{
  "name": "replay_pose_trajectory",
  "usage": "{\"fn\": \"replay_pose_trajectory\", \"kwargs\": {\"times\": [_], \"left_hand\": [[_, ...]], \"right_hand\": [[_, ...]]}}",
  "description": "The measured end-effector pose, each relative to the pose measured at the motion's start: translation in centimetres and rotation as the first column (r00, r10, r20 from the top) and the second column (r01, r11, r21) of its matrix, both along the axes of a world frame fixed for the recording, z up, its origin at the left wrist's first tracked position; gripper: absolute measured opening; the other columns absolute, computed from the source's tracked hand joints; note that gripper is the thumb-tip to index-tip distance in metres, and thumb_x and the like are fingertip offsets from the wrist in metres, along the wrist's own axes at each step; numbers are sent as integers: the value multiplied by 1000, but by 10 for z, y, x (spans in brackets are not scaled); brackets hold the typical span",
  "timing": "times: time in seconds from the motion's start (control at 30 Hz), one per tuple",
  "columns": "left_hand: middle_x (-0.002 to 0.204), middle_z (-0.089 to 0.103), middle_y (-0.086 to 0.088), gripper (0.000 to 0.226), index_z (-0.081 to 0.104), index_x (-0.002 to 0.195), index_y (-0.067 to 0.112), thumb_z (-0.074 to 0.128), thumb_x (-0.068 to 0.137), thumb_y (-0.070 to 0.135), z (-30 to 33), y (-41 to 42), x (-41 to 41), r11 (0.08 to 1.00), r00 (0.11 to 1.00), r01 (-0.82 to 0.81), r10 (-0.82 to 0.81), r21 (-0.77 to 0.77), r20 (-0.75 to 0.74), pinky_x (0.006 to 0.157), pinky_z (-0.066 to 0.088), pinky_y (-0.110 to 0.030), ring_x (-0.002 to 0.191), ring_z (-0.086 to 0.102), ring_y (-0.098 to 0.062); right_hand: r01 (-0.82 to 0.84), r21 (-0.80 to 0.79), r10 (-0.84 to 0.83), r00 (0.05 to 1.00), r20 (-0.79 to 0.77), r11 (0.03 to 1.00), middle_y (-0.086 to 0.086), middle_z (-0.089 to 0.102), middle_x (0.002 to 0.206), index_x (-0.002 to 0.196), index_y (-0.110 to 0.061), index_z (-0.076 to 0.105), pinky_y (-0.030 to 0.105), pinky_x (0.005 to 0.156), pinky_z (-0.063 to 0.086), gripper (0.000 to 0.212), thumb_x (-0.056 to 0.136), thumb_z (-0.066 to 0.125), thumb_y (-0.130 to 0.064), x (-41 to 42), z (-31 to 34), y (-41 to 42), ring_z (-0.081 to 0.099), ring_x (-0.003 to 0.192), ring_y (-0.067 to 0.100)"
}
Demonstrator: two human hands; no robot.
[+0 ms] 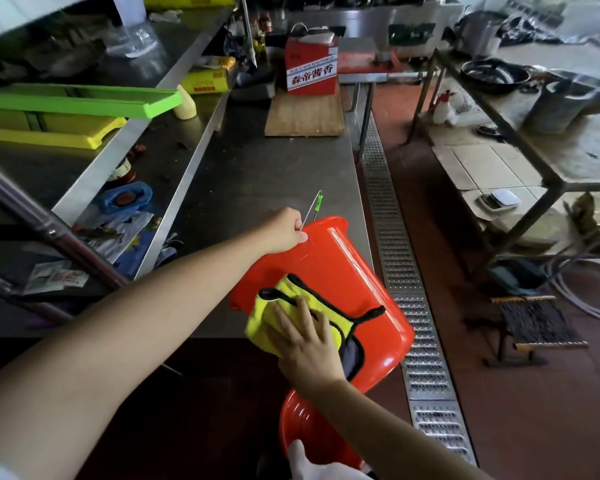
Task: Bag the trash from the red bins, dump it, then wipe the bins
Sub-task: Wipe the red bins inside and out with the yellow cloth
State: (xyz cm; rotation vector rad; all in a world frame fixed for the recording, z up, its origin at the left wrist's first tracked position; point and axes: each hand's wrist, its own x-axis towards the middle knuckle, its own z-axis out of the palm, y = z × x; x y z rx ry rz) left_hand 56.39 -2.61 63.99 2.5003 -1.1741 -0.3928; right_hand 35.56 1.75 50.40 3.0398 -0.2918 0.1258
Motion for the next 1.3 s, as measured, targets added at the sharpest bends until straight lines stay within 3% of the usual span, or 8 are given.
{"fn": "replay_pose_trajectory", "kwargs": {"times": [0.17, 0.3, 0.47, 0.63, 0.8, 1.0, 1.2, 1.3], "left_hand": [[88, 69, -5, 20, 65, 86, 15, 76, 82, 31, -3, 3, 4, 1000, 1000, 0, 0, -5, 2, 75, 51, -32, 82, 64, -24], [88, 68, -3, 19, 64, 87, 17, 74, 85, 33, -6, 2, 2, 1000, 1000, -2, 2, -11, -6, 77, 53, -34, 82, 64, -23], [86, 70, -5, 21, 67, 86, 15, 77, 81, 33, -8, 0, 0, 1000, 1000, -14, 14, -23, -3, 77, 53, -33, 82, 65, -24], [86, 69, -5, 22, 68, 87, 14, 78, 81, 32, -6, -3, 0, 1000, 1000, -3, 3, -11, -9, 76, 51, -32, 82, 65, -23], [86, 69, -7, 20, 66, 86, 13, 76, 83, 30, -11, 0, 0, 999, 1000, -9, 9, -50, -2, 73, 49, -29, 82, 65, -24], [89, 67, -6, 18, 67, 86, 13, 75, 84, 30, -13, -4, -6, 997, 1000, -4, 6, -82, 24, 75, 49, -31, 85, 63, -25], [87, 68, -7, 21, 65, 82, 14, 75, 84, 32, -13, -12, -6, 997, 998, 3, 2, -75, 65, 76, 50, -32, 84, 63, -27], [90, 64, -5, 20, 63, 83, 15, 71, 88, 32, -16, -12, -6, 998, 998, 20, -16, -65, 63, 77, 52, -34, 85, 62, -25]], "right_hand": [[160, 242, -187, 978, 94, 957, -5, 19, 167, 150, -50, 33, 62, 118, 21, 66, 88, 46, -67, -16, 21, -89, 18, 152, 35], [385, 625, -458, 888, -50, 679, -10, 20, 166, 151, -52, 30, 48, 114, 36, 61, 93, 49, -60, -25, 35, -152, 28, 149, 27], [226, 262, -263, 958, 113, 938, -3, 18, 167, 152, -51, 28, 59, 110, 30, 66, 90, 46, -64, -24, 19, -90, 19, 150, 41], [28, 9, -29, 998, 62, 1000, 2, 14, 168, 150, -38, 40, 68, 116, 9, 70, 84, 60, -48, -13, -6, -2, 2, 150, 51], [5, 128, -17, 995, 94, 992, -6, 12, 168, 149, -46, 37, 59, 118, 16, 67, 86, 54, -60, -28, 5, -42, 7, 154, 39], [472, 617, -557, 828, -65, 630, -13, 11, 167, 152, -53, 25, 54, 116, 29, 60, 96, 44, -60, -44, 25, -125, 17, 153, 26], [167, 134, -185, 974, 132, 977, 0, 18, 167, 149, -45, 38, 65, 113, 24, 65, 87, 54, -53, -32, 0, -28, 12, 150, 48], [-50, -74, 51, 999, 9, 996, 3, 17, 167, 149, -36, 44, 67, 119, 12, 66, 86, 59, -44, -31, -21, 7, 2, 151, 48]]}}
